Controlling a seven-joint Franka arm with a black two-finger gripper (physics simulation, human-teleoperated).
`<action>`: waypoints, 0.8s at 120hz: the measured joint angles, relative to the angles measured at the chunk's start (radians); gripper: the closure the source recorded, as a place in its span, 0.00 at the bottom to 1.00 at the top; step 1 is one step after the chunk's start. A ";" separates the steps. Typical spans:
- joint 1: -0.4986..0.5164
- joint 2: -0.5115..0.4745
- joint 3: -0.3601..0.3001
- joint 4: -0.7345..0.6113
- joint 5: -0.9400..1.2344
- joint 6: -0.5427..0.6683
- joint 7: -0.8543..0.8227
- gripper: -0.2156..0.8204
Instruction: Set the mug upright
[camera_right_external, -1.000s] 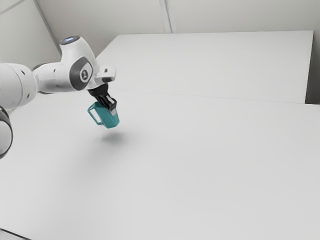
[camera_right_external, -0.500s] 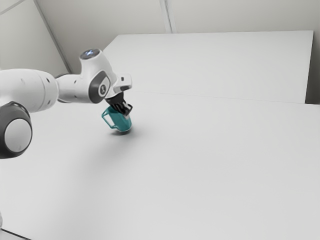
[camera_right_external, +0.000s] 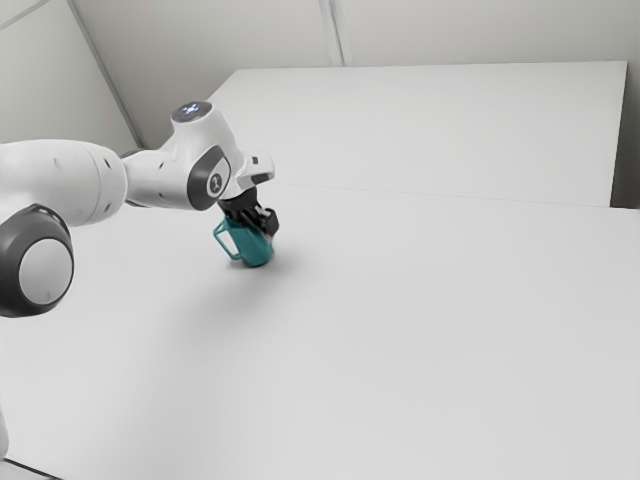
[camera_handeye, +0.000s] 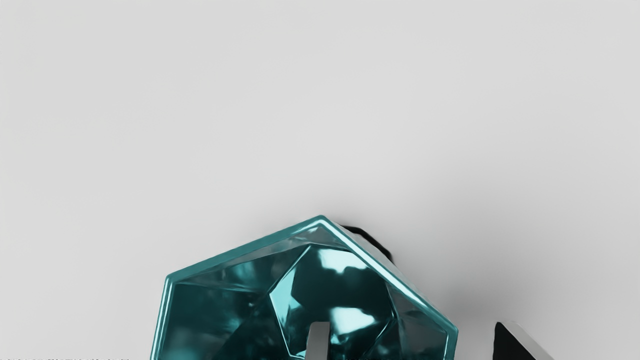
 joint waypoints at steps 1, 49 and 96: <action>0.000 0.000 0.000 0.000 0.000 0.000 0.000 0.48; -0.002 -0.125 -0.001 0.000 0.025 -0.059 -0.004 0.25; -0.007 -0.357 0.062 0.161 0.072 -0.497 -0.007 0.21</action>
